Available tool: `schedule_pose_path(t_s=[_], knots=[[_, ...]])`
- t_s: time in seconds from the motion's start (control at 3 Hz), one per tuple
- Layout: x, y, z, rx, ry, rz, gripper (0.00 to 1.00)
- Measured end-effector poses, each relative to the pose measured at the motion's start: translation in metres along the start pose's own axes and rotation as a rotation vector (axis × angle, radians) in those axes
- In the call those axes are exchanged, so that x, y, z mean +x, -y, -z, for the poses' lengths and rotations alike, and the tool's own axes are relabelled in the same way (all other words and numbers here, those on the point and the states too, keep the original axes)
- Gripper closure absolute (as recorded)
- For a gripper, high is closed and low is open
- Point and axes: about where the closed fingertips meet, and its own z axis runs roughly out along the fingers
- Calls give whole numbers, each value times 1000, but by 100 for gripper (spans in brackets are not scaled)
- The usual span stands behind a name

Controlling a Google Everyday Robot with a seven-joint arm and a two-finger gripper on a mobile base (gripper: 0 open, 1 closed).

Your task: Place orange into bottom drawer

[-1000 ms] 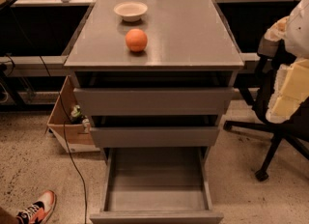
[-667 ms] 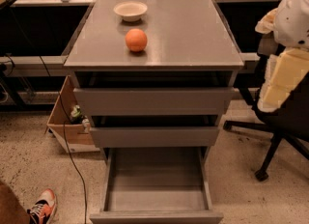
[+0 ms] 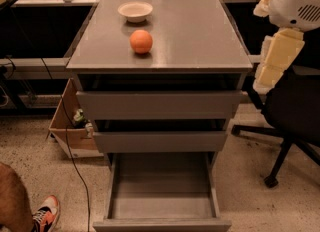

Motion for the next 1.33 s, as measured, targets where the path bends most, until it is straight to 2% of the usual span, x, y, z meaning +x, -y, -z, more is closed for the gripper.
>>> schedule_pose_path(t_s=[0.33,0.67,1.0,1.33], knots=[[-13,17,-29,-24,28,-25,0],[-43,35,-72,-45,92,-80,0],[-79,58,-111,-24,207,-182,0],[-81,60,-111,-19,215,-184,0]])
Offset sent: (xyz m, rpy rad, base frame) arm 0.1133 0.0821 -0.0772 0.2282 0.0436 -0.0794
